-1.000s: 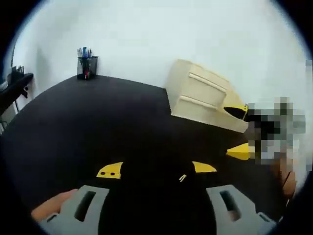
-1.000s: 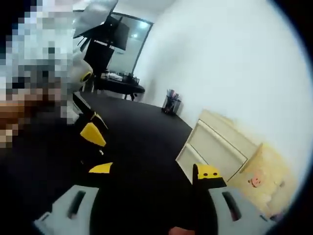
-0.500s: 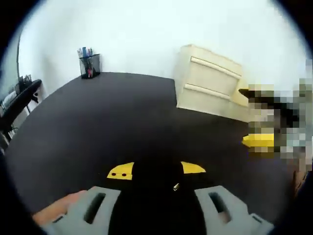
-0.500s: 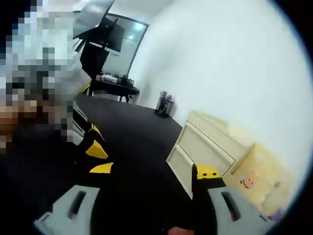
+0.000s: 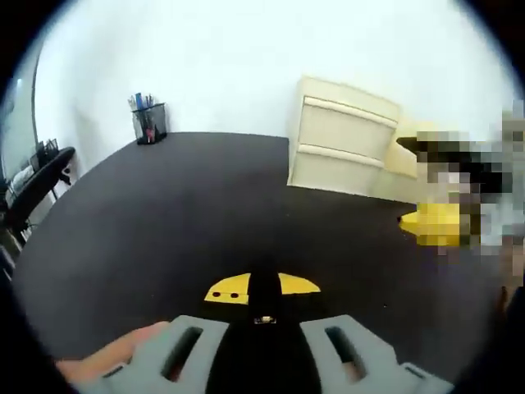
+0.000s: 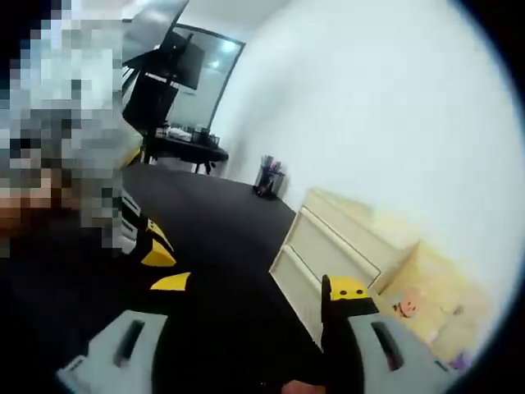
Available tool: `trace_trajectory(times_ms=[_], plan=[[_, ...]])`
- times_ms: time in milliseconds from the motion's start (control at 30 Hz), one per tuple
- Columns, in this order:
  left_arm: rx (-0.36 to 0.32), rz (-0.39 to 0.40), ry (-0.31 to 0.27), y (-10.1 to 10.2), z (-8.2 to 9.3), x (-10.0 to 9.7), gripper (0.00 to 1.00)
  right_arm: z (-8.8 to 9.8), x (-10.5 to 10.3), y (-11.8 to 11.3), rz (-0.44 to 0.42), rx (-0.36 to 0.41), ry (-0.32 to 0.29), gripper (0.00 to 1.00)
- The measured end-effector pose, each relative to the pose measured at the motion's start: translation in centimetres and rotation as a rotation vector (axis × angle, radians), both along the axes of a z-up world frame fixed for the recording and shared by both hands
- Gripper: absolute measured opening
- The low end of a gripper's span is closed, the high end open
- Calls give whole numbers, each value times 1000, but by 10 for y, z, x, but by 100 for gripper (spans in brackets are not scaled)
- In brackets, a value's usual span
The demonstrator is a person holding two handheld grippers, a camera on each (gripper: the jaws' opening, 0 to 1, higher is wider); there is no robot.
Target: Open the drawer, pick up the cosmetic bottles from the table one by one, place them into the drawer, release the gripper, close the drawer, and move the gripper away
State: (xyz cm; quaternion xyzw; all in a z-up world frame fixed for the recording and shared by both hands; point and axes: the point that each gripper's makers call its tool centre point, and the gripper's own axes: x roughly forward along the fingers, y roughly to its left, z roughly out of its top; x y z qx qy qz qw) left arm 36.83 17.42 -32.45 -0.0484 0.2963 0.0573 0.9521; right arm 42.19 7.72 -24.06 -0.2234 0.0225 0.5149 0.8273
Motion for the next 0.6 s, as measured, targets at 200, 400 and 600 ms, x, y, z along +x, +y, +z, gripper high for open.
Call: trace_trajectory(times_ms=[200,400,600], plan=[[-13,-64,-127,-14,23,1,11,8,9,-8,-18,21,3,57],[15,-66,-257,-20,57,-1,8,23,15,-18,-41,118,59,54],[-77,-27,-444,-17,99,5,8,22,13,-20,-12,153,132,51]])
